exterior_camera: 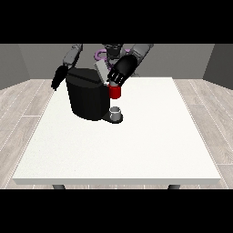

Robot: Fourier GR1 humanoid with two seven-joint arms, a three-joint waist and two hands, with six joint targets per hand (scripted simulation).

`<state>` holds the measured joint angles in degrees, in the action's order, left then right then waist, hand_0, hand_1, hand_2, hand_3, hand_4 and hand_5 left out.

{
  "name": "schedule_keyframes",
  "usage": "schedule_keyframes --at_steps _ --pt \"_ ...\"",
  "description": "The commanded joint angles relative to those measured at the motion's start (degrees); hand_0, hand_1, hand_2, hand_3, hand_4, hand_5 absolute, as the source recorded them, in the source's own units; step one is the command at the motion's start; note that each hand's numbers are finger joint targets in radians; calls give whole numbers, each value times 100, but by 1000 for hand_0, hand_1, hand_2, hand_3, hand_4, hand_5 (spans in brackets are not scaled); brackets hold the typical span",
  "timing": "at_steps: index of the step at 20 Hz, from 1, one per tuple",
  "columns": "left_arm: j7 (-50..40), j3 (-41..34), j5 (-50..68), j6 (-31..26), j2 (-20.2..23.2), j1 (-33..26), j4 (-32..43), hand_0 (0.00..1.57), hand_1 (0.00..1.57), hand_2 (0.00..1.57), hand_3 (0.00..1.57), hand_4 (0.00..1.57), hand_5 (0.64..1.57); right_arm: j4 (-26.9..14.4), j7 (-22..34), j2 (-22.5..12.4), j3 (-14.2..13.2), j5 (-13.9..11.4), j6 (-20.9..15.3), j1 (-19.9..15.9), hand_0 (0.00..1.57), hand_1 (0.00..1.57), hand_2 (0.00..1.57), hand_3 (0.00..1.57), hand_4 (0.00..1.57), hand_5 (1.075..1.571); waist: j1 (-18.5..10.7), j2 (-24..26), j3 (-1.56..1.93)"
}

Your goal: Insert the coffee pod into the coffee machine and close the lid

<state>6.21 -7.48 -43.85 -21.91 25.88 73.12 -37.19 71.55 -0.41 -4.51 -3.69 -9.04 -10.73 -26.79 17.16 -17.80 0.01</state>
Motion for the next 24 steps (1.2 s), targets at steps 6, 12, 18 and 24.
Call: schedule_keyframes --at_steps 6,12,18,24 --pt "374 557 -636 406 90 -315 -104 1173 1173 1194 1066 0 1571 -8 13 -219 -108 43 137 66 0 0 0 0 0 1571 -54 -14 1" --pt "459 142 -465 427 397 -11 354 1115 1115 1136 1016 0 1571 500 397 276 401 -249 -175 -40 0 0 0 0 0 1571 280 -285 -3" --pt "622 79 -377 531 311 124 73 1206 1206 1179 956 0 1571 145 147 -258 -222 183 186 -258 0 0 0 0 85 1571 99 -329 2" --pt "911 36 -454 786 460 80 132 1224 1224 1202 978 0 1571 243 3 12 80 -141 -123 -55 0 0 0 0 71 1571 158 -546 0"
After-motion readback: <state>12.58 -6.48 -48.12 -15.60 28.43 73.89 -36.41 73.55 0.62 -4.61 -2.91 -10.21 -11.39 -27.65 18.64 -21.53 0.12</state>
